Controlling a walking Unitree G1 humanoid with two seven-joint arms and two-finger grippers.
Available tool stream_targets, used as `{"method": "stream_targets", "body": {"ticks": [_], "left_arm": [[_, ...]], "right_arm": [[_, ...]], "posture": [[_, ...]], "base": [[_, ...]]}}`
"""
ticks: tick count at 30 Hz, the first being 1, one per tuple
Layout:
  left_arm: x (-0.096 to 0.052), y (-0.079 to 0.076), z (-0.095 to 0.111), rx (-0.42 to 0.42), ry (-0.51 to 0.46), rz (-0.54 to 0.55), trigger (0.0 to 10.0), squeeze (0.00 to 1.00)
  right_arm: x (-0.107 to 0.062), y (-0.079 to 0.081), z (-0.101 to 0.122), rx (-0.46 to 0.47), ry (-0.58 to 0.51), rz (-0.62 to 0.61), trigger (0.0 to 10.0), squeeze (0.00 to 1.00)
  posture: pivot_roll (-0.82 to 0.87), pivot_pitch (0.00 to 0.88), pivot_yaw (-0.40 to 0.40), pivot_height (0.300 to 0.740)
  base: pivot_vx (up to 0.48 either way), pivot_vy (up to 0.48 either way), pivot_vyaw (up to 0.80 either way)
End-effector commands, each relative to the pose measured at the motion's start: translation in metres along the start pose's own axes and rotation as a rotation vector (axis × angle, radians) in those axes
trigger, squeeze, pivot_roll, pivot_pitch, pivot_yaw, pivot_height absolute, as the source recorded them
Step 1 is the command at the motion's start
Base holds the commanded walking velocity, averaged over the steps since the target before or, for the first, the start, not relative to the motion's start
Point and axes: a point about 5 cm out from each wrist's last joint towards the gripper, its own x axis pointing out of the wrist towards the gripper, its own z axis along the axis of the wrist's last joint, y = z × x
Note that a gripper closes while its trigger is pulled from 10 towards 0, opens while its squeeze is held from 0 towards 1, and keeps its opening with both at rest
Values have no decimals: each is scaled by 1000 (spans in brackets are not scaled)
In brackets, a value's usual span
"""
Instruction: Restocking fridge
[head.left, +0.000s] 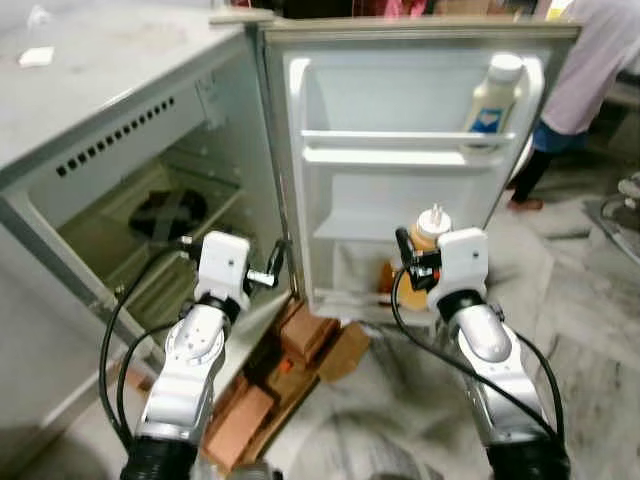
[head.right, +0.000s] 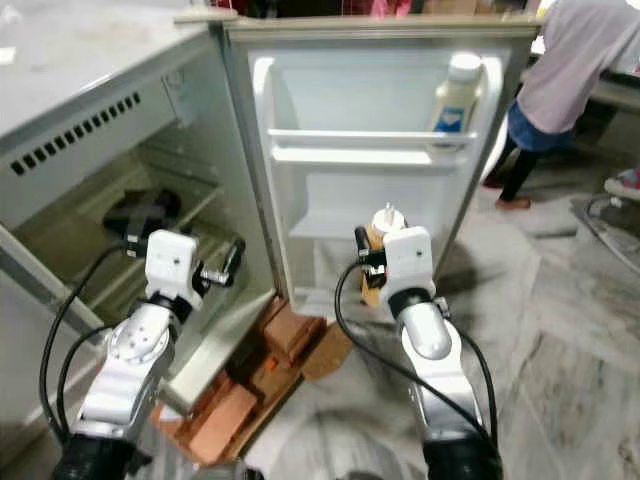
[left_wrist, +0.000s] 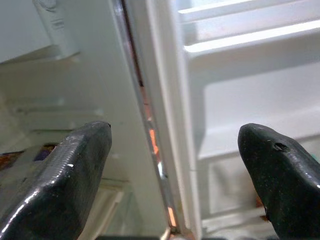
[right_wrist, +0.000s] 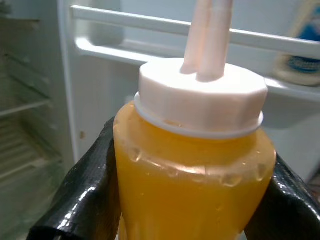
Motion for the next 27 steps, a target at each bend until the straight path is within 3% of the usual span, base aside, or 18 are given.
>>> {"method": "stream_targets", "body": {"ticks": [1,8,20,27], "left_arm": [[-1,6,-1,14,7,18,10000,0],[-1,6,-1,11,10,22,10000,0],[-1,10,0,10,17,33,10000,0],[-8,14,-2,11,37,64,10000,0]], "right_arm": [[4,8,7,8,-23,29,10000,0],[3,10,6,22,-18,48,10000,0],[6,13,7,34,1,89,10000,0],[4,15,8,46,-3,94,10000,0]], "posture": [[37,48,9,740],[36,49,9,740],[42,80,11,740],[43,93,17,740]], "base": [[277,0,0],[368,0,0],[0,0,0],[0,0,0]]}}
